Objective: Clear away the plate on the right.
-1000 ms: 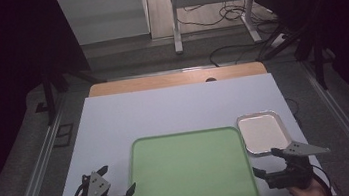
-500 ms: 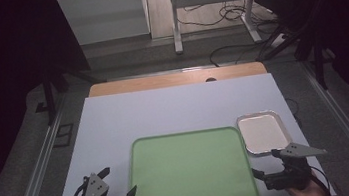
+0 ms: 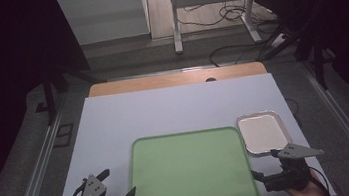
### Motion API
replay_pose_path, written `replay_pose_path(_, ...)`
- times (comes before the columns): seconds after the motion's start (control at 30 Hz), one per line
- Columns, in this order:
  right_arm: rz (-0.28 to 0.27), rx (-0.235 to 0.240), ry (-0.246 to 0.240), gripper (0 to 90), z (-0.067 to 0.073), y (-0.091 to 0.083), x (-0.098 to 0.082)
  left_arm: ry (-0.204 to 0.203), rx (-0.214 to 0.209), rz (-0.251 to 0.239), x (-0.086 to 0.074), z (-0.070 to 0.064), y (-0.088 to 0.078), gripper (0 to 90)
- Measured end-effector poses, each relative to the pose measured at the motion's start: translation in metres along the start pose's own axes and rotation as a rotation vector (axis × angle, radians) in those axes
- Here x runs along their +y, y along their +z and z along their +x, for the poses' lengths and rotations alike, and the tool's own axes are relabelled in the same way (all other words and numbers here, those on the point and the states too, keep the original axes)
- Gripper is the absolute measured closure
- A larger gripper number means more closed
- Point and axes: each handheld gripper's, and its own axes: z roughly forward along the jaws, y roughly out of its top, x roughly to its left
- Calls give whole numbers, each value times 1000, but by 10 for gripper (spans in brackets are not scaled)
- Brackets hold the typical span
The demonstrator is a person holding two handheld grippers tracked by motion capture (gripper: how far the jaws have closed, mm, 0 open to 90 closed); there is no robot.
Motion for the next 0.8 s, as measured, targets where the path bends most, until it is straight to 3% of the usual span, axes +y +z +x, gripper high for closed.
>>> replay_pose_path(0.33, 5, -44, -39, 0, 0, 2, 3, 13, -7, 5, 1, -1, 1, 0)
replay_pose_path(0.57, -1, -47, -16, 0, -4, 3, 7, 9, 15, 9, 0, 1, 0, 0)
replay_pose_path(0.8, -48, -39, -4, 0, -12, 6, 13, 12, 12, 15, 0, 2, 1, 0)
